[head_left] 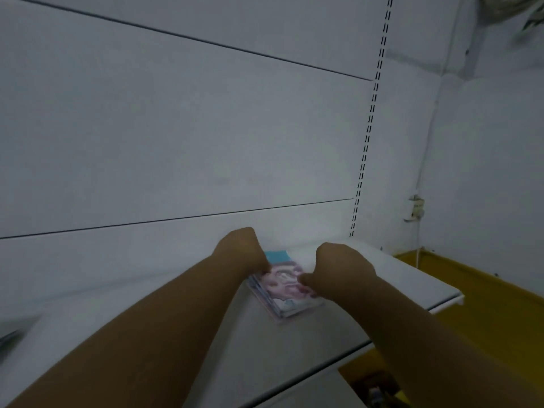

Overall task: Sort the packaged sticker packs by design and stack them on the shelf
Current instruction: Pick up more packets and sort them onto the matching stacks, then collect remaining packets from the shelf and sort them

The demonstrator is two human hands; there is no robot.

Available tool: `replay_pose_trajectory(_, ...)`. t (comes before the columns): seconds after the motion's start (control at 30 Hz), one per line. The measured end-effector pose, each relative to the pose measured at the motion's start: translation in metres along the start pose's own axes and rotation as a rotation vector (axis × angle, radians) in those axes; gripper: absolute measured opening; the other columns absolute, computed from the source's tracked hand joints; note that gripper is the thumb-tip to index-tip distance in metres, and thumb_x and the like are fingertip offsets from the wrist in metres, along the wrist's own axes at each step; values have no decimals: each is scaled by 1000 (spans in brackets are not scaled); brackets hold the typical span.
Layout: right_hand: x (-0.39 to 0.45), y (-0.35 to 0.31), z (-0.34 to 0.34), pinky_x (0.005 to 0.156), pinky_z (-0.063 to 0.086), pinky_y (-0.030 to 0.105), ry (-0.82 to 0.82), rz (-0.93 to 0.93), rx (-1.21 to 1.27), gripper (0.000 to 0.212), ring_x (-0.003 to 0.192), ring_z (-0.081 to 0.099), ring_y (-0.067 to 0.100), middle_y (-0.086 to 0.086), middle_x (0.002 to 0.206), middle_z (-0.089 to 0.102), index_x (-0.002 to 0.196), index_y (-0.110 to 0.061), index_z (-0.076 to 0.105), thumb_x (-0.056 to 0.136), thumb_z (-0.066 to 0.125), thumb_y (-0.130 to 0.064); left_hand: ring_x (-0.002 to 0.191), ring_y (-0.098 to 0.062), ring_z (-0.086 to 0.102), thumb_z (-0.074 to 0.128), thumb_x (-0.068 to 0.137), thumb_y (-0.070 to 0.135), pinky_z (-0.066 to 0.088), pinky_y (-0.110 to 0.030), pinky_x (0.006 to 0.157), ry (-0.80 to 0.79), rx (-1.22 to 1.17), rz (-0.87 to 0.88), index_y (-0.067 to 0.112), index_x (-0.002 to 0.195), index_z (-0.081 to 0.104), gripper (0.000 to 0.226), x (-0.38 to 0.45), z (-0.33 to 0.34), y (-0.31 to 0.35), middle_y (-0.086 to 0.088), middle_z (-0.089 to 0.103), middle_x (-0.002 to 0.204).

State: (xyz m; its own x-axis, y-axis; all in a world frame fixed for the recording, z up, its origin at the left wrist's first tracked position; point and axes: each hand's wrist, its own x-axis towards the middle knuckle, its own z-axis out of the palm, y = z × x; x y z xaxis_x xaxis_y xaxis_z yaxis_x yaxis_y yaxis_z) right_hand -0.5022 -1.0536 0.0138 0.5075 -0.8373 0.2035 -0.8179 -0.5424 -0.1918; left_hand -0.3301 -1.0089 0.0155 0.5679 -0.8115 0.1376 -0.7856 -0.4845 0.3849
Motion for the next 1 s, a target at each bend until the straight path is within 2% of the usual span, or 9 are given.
replay_pose_trajectory(0.07,-6,-12,-9,65,40,26,72,-49,-40,33,75,53,16,-3,75,48,89,-17,56,85,61,-49,109,-23,59,83,68,43,49,-31,88,27,6,26,13,124,53,70,-3,0,-2,-7,61,122)
replay_pose_trajectory(0.1,-8,-21,-13,66,40,26,116,-88,-33,32,77,52,17,-1,82,50,92,-17,55,87,60,-49,109,-24,59,82,68,45,49,-31,88,53,-8,36,14,125,52,71,-6,-2,-4,-7,60,123)
replay_pose_trajectory(0.23,-24,-78,-30,88,49,32,289,-273,86,44,102,56,20,5,117,55,123,-19,54,89,59,-46,102,-21,59,72,78,50,50,-31,83,174,3,85,19,120,55,55,-34,-27,-30,-4,58,118)
replay_pose_trajectory(0.33,-48,-136,-43,94,47,34,358,-403,144,44,110,52,22,5,122,53,127,-20,51,91,57,-44,96,-18,59,66,81,50,52,-33,85,225,63,112,23,113,60,42,-75,-61,-79,0,62,112)
replay_pose_trajectory(0.43,-85,-209,-52,93,44,36,402,-529,180,45,110,51,23,5,123,53,128,-19,50,91,56,-44,98,-16,59,64,83,50,52,-33,88,274,109,54,26,115,60,41,-136,-104,-149,4,61,112)
replay_pose_trajectory(0.63,-196,-396,-55,92,44,39,373,-781,276,46,109,50,26,8,123,52,127,-18,48,91,54,-45,97,-14,58,61,86,51,52,-31,89,371,235,-172,30,116,58,38,-306,-191,-320,7,61,112)
replay_pose_trajectory(0.8,-298,-549,-48,94,43,42,261,-959,332,49,113,50,28,10,126,51,129,-18,47,91,53,-46,100,-16,58,60,87,51,52,-34,90,420,291,-414,28,119,58,39,-447,-253,-444,5,61,115)
replay_pose_trajectory(1.0,-376,-685,-28,90,42,41,198,-1091,334,46,107,51,28,9,120,53,126,-18,48,91,52,-47,102,-15,58,57,88,52,51,-35,90,472,334,-568,28,118,57,38,-529,-305,-557,4,61,114)
